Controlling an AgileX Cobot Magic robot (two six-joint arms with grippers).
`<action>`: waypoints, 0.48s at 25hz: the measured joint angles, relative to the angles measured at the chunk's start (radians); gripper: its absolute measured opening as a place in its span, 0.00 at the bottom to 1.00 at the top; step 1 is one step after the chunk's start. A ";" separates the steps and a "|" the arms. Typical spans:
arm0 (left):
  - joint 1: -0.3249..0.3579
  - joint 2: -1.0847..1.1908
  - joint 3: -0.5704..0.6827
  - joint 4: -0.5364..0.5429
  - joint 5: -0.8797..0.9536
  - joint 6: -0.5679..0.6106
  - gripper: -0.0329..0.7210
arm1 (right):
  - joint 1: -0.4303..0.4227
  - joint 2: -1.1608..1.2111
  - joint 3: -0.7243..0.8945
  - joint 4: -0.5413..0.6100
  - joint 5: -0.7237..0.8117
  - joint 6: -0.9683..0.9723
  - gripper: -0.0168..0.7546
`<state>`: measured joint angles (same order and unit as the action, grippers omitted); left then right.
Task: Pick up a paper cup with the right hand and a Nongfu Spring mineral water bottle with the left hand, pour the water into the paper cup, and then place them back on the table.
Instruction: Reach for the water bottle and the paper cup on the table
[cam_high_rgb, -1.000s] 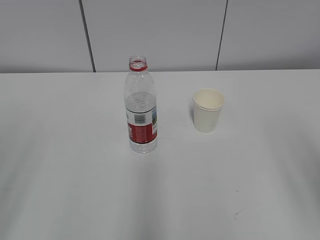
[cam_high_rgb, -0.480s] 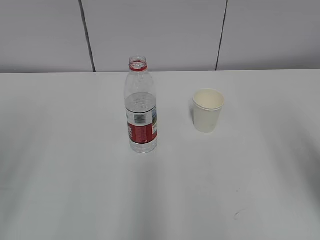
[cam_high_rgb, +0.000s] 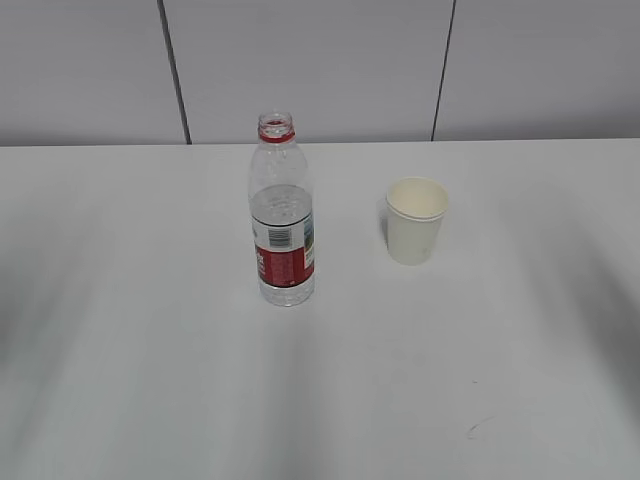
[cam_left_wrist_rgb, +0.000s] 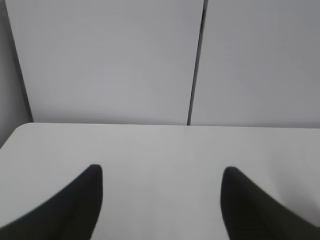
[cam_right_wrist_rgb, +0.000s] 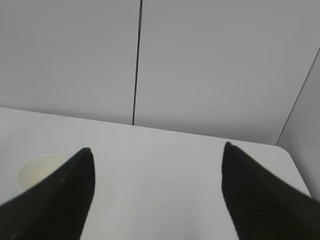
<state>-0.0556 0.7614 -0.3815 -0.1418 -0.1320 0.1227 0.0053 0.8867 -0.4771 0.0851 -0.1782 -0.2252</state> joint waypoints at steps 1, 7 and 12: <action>-0.014 0.025 0.000 -0.001 -0.023 0.000 0.65 | 0.000 0.021 0.000 -0.011 -0.019 0.000 0.79; -0.125 0.190 0.000 -0.001 -0.210 0.000 0.65 | 0.000 0.146 0.000 -0.092 -0.129 0.063 0.79; -0.179 0.366 0.000 -0.004 -0.362 0.000 0.65 | 0.000 0.248 0.000 -0.150 -0.211 0.114 0.79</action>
<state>-0.2343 1.1270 -0.3815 -0.1459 -0.4938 0.1227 0.0053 1.1347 -0.4771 -0.0648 -0.3890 -0.1109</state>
